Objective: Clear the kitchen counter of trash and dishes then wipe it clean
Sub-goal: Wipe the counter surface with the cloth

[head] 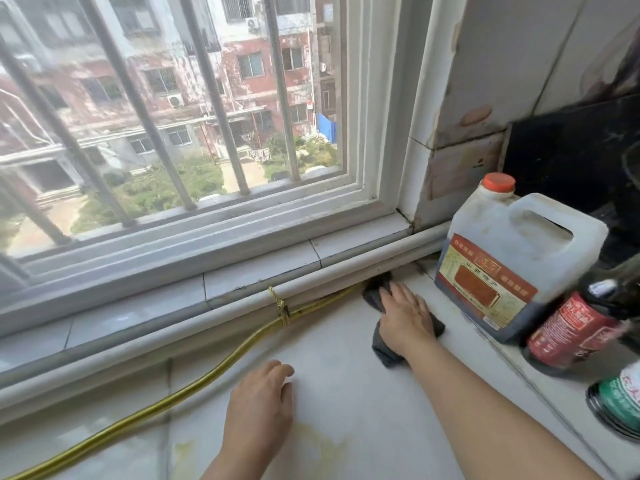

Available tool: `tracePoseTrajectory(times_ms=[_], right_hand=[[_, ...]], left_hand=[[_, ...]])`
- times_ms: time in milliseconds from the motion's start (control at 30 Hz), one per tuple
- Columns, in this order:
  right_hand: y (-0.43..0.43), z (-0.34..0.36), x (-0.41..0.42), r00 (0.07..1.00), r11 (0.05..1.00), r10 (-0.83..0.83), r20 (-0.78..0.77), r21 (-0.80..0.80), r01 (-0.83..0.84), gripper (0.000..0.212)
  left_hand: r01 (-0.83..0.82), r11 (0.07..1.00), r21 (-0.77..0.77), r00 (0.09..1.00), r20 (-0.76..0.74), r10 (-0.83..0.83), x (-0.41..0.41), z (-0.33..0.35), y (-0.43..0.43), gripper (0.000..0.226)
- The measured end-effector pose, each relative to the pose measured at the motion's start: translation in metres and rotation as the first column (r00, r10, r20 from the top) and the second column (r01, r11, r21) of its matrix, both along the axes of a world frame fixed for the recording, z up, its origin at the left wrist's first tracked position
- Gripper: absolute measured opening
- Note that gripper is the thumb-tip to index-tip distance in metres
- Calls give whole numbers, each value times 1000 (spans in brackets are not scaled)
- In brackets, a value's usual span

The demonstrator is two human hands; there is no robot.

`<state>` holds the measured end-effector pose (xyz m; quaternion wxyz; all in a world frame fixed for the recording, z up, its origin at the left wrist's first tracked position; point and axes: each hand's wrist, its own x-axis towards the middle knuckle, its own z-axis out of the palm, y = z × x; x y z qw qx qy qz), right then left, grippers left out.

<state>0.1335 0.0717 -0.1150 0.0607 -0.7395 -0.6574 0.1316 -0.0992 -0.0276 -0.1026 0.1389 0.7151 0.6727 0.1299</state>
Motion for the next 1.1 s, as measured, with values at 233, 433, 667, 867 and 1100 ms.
tracePoseTrajectory(times_ms=[233,433,667,867,1100], right_hand=[[-83,-20,-95,813,826,560,-158,180,-534,66],[-135,-12,-69,769,917,385,-510,304,-258,53],[-142,-8,22,979,968,-193,-63,153,201,51],[-184,-21,-75,999,992,48,20,114,-50,49],[-227,-17,-182,927,942,331,-175,116,-314,59]], left_hand=[[-9,999,31,999,31,8,-3,10,-18,26],[-110,993,36,993,58,107,-23,19,-45,23],[-352,929,-118,934,-114,339,-99,7,-86,38],[-486,842,-234,867,-253,430,-151,9,-127,47],[-336,891,-304,926,-280,253,-171,10,-131,51]])
